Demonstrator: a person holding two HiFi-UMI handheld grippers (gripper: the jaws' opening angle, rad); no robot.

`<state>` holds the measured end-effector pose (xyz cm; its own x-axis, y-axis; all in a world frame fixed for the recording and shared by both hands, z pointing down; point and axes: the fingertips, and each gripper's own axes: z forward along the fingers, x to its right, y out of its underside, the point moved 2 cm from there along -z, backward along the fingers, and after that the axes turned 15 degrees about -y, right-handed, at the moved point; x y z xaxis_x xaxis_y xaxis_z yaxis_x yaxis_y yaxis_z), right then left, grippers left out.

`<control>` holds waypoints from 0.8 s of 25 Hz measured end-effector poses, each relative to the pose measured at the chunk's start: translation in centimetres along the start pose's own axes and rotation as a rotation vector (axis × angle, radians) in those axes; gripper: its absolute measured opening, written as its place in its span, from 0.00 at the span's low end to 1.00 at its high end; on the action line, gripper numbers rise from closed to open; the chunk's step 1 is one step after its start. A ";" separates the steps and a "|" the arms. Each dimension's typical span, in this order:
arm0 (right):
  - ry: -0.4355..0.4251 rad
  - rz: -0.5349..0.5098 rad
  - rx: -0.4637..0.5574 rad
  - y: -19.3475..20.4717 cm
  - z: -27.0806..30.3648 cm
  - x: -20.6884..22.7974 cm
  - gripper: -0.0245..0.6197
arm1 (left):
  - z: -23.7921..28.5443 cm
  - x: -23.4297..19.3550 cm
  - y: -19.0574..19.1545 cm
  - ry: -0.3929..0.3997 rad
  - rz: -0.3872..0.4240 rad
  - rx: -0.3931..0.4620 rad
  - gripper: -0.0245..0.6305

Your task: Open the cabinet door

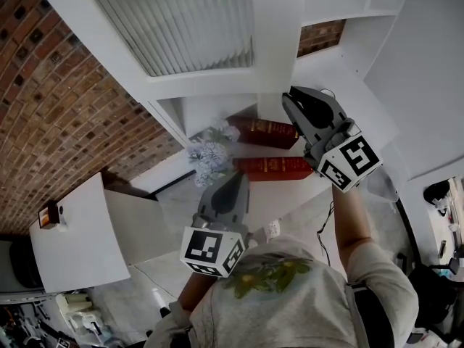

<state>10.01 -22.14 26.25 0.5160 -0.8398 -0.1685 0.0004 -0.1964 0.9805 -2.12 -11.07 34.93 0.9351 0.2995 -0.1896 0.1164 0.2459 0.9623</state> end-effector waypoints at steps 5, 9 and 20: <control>0.011 0.008 0.003 -0.1 -0.5 -0.9 0.13 | -0.2 0.0 0.2 0.007 0.001 -0.002 0.05; 0.005 0.007 0.007 -0.4 -0.8 -1.9 0.13 | -0.4 -0.1 0.3 0.008 0.001 -0.005 0.05; 0.008 0.012 0.022 -0.9 -1.7 -4.1 0.12 | -1.0 -0.4 0.4 0.015 0.000 0.001 0.05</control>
<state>9.39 -17.64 26.25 0.5225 -0.8382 -0.1563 -0.0243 -0.1978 0.9799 -2.77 -10.16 35.20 0.9298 0.3137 -0.1928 0.1168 0.2451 0.9624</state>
